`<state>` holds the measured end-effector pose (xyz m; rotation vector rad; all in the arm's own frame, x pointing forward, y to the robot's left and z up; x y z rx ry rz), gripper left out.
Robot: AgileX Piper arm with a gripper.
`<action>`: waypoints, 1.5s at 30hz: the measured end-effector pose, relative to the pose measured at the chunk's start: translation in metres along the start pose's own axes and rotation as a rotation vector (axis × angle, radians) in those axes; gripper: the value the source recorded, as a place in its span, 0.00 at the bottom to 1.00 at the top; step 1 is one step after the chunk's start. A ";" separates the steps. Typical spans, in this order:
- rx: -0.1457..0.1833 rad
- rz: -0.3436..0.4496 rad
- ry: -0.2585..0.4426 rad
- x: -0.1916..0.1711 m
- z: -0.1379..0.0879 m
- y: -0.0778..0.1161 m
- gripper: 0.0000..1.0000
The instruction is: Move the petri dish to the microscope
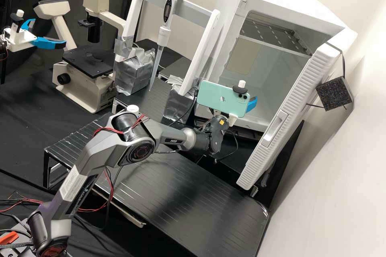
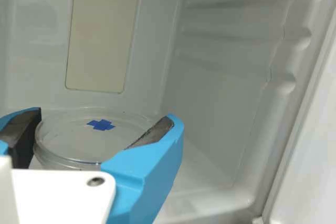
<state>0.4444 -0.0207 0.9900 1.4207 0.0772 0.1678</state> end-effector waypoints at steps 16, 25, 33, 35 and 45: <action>0.042 -0.053 -0.094 -0.054 0.025 -0.011 0.00; 0.082 -0.024 -0.052 -0.145 0.025 -0.010 0.00; 0.072 0.044 -0.014 -0.188 -0.010 -0.004 0.00; 0.067 0.041 -0.015 -0.194 -0.016 -0.007 0.00; 0.021 0.038 0.006 -0.224 -0.059 -0.019 0.00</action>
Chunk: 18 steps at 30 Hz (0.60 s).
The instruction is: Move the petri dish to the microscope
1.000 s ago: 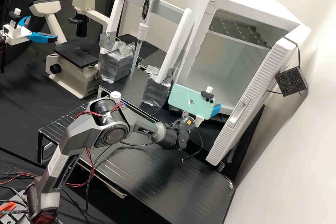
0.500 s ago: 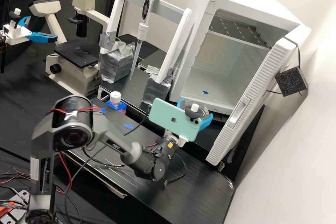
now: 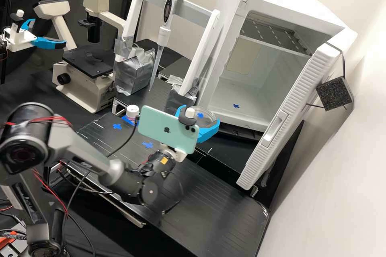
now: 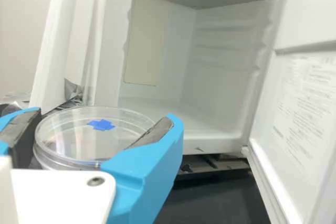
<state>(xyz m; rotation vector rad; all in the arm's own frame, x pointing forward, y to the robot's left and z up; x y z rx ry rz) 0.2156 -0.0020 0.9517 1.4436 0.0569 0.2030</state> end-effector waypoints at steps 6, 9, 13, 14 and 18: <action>-0.074 0.014 0.244 -0.027 -0.080 -0.020 0.00; -0.078 0.009 0.400 -0.034 -0.111 -0.027 0.00; -0.041 -0.039 0.543 -0.038 -0.138 -0.039 0.00; -0.036 -0.048 0.570 -0.039 -0.142 -0.040 0.00; -0.003 -0.116 0.650 -0.035 -0.163 -0.048 0.00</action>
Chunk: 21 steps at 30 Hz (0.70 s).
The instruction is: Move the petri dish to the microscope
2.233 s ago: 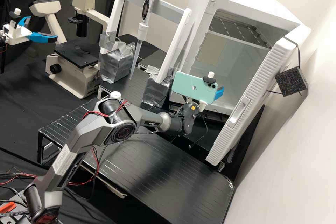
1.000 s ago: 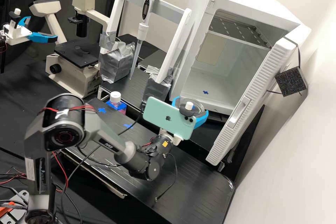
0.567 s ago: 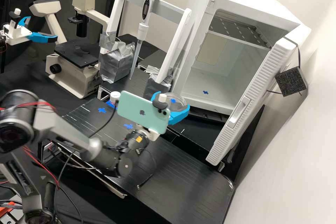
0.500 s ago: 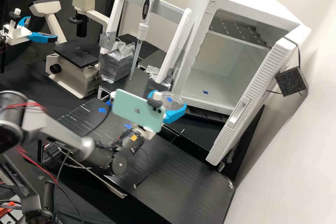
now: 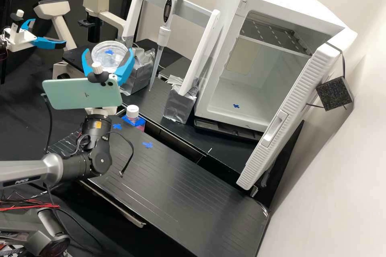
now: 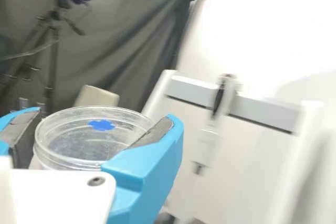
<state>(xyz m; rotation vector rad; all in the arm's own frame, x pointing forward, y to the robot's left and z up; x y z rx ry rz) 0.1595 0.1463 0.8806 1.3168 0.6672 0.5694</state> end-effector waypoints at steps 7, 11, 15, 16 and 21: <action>0.044 -0.089 0.033 0.025 -0.019 -0.005 0.00; 0.054 -0.130 0.047 0.039 -0.029 -0.004 0.00; 0.066 -0.154 0.055 0.054 -0.031 -0.003 0.00; 0.069 -0.163 0.048 0.058 -0.030 -0.004 0.00; 0.081 -0.206 0.011 0.081 -0.023 -0.007 0.00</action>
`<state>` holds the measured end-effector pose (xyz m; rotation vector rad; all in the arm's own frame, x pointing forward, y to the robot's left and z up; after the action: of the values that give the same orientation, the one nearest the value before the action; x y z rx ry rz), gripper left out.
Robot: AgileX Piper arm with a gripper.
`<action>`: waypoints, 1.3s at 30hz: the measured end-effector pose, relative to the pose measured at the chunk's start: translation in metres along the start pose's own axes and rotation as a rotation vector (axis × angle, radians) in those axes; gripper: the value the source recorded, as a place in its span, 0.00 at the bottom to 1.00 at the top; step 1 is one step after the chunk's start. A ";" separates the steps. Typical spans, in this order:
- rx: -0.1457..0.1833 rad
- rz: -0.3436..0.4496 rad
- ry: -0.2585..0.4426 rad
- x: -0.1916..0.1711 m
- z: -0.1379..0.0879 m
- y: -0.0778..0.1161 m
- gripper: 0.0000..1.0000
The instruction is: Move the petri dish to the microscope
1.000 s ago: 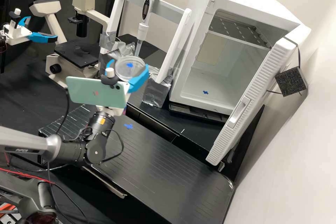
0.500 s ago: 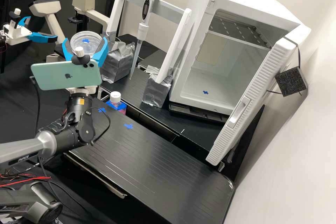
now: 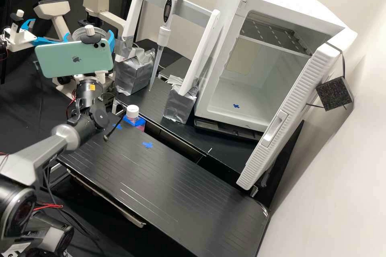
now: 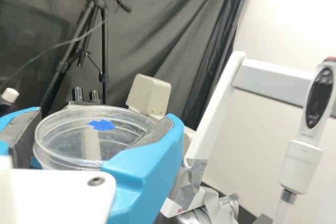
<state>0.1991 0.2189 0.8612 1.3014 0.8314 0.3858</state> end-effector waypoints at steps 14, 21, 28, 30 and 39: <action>0.131 -0.131 -0.103 0.082 0.019 -0.030 0.00; 0.125 -0.167 -0.159 0.114 0.021 -0.059 0.00; 0.077 -0.196 -0.174 0.133 0.017 -0.081 0.00; 0.067 -0.206 -0.178 0.137 0.015 -0.085 0.00; 0.046 -0.232 -0.193 0.157 0.013 -0.097 0.00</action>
<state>0.2938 0.2914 0.7196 1.2464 0.8202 0.0564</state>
